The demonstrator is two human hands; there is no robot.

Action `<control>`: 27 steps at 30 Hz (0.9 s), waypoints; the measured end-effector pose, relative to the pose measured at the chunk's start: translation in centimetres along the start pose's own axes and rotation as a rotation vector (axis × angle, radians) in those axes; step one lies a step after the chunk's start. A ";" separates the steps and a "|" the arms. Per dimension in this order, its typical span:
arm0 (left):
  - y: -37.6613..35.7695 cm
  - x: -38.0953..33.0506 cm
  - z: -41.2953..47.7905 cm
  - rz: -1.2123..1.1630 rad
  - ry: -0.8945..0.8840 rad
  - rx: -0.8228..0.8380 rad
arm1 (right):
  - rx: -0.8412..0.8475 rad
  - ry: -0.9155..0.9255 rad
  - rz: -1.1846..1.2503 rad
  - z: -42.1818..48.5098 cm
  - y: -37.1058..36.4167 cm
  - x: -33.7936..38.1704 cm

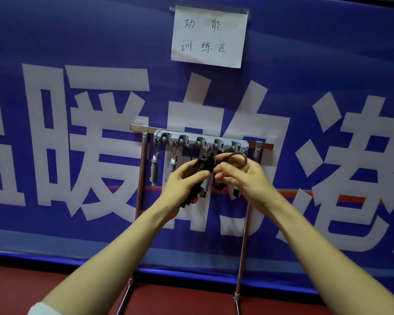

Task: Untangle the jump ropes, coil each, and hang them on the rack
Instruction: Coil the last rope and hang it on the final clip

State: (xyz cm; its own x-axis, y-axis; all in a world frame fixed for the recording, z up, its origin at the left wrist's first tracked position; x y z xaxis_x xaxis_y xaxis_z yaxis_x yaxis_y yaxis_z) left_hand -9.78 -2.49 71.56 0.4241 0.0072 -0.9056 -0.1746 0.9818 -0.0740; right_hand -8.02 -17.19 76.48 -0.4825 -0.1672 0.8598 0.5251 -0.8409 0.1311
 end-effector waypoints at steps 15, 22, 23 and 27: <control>-1.1 0.6 -1.1 0.325 -0.236 -0.159 | -0.379 0.084 0.442 1.6 -0.4 -1.9; -1.3 0.5 -1.6 0.153 -0.197 -0.130 | -0.249 0.039 0.479 2.0 -0.7 -1.3; -1.3 0.5 -1.7 0.122 -0.197 -0.116 | -0.272 0.063 0.485 2.0 -0.3 -1.1; -1.2 0.4 -1.9 0.079 -0.234 -0.082 | -0.277 0.065 0.501 1.5 0.4 -1.3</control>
State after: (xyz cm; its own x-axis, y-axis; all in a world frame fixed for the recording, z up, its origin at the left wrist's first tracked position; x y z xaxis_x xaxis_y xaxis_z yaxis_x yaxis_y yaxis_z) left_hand -11.06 -4.00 70.46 0.5985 0.1362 -0.7895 -0.2827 0.9580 -0.0490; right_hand -6.10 -16.56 76.12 -0.2688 -0.6035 0.7507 0.5014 -0.7531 -0.4259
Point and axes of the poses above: each hand's wrist, its own z-axis towards the middle knuckle, its own y-axis out of the back of the hand, x = y × z, the point moved 7 cm from there along z, towards the middle knuckle, and after that the axes turned 3 degrees about z, right-handed, at the moved point
